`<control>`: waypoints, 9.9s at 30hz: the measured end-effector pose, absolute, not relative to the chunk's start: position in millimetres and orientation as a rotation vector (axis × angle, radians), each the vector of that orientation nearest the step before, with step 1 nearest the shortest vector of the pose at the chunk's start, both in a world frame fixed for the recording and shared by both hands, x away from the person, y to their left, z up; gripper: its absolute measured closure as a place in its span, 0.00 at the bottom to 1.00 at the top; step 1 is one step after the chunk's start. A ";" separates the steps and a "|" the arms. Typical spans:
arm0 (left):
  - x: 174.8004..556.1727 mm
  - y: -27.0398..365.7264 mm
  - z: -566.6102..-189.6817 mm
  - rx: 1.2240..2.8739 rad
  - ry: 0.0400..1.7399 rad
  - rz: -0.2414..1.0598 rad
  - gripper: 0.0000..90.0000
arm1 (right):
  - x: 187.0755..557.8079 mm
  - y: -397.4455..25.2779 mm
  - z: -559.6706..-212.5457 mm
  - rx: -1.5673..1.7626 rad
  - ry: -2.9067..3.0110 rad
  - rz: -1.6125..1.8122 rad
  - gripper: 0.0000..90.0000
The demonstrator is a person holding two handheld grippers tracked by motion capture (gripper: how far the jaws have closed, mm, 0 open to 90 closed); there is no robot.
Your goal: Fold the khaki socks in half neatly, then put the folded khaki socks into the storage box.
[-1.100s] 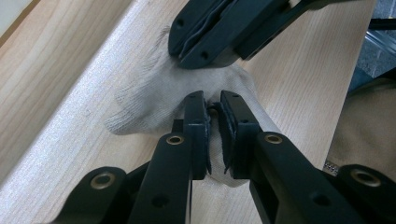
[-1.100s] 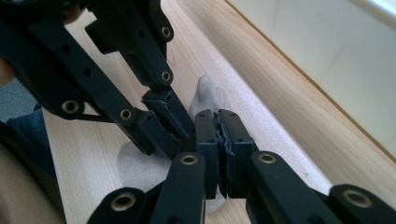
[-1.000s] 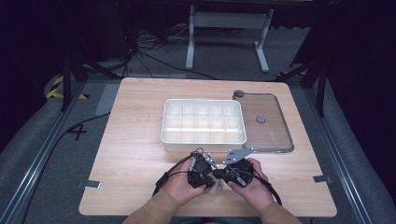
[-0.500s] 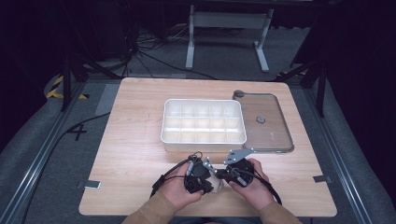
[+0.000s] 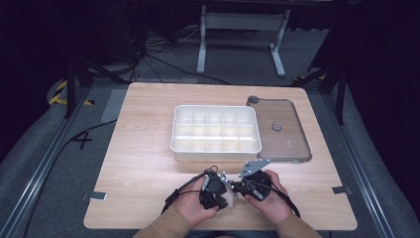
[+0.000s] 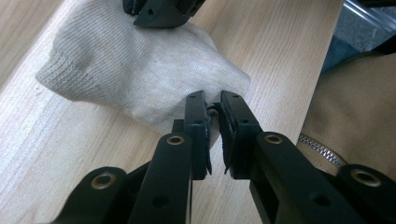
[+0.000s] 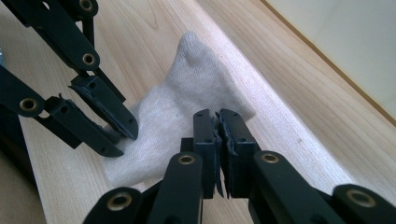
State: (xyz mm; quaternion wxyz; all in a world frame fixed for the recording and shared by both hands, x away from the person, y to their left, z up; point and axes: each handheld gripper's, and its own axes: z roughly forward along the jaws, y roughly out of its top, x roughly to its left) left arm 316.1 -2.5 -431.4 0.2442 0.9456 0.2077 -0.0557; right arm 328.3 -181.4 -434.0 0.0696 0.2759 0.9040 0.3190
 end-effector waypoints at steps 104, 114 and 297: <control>323.9 20.2 -404.6 2.537 0.622 -0.154 0.86 | 329.7 -197.3 -411.8 1.227 2.652 1.189 0.85; 327.4 29.5 -395.7 2.521 0.651 -0.140 0.85 | 329.1 -207.3 -405.7 1.246 2.613 1.216 0.85; 340.6 143.7 -368.1 2.357 1.000 -0.059 0.78 | 470.5 -186.5 -366.9 0.872 2.808 0.280 0.66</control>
